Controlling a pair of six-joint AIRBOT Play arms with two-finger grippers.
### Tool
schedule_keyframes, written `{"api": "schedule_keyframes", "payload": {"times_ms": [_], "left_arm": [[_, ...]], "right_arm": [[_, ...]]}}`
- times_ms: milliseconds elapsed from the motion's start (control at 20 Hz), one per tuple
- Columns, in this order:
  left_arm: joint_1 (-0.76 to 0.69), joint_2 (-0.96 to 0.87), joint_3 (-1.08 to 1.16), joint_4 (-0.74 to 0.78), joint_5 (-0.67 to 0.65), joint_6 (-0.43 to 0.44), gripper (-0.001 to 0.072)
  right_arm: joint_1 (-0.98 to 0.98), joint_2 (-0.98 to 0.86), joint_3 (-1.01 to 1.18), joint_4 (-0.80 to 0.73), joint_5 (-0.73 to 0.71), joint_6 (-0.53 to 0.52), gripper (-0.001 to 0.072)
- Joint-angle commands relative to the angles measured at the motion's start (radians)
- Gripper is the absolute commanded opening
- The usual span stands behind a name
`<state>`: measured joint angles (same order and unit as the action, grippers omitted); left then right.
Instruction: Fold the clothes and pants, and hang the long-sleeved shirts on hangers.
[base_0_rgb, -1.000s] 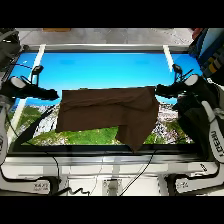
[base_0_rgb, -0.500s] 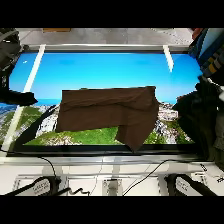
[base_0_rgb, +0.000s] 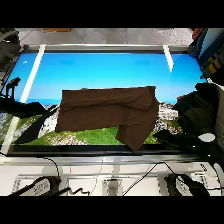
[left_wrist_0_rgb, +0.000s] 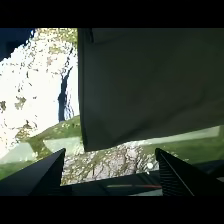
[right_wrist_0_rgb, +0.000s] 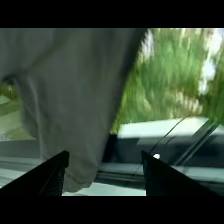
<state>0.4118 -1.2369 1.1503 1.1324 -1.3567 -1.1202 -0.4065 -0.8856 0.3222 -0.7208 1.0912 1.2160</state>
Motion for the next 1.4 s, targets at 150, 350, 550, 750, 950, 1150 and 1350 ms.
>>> {"api": "schedule_keyframes", "payload": {"times_ms": [150,350,550,750,950,1150,1350], "left_arm": [[0.007,0.01,-0.172,-0.019,0.12,-0.029,0.0637],[0.037,0.009,-0.213,-0.018,0.142,-0.029,0.0637],[0.078,0.009,-0.221,-0.018,0.145,-0.029,0.0637],[0.098,0.009,-0.297,-0.051,0.21,-0.033,0.0637],[0.096,0.009,-0.393,-0.113,0.299,-0.032,0.0637],[0.096,0.009,-0.489,-0.128,0.348,0.016,0.0637],[0.092,-0.002,-0.542,-0.256,0.372,0.104,0.0556]], "right_arm": [[0.101,-0.076,-0.087,0.107,-0.17,-0.006,0.0442],[0.22,-0.129,-0.087,0.163,-0.333,0.002,0.0358],[0.253,-0.183,-0.086,0.204,-0.445,0.001,0.0307],[0.253,-0.222,-0.069,0.22,-0.473,-0.007,0.0306],[0.253,-0.222,-0.063,0.22,-0.48,-0.007,0.0011],[0.253,-0.222,-0.063,0.22,-0.475,-0.007,0.0011],[0.253,-0.222,-0.063,0.219,-0.475,-0.007,0.0011]]}}
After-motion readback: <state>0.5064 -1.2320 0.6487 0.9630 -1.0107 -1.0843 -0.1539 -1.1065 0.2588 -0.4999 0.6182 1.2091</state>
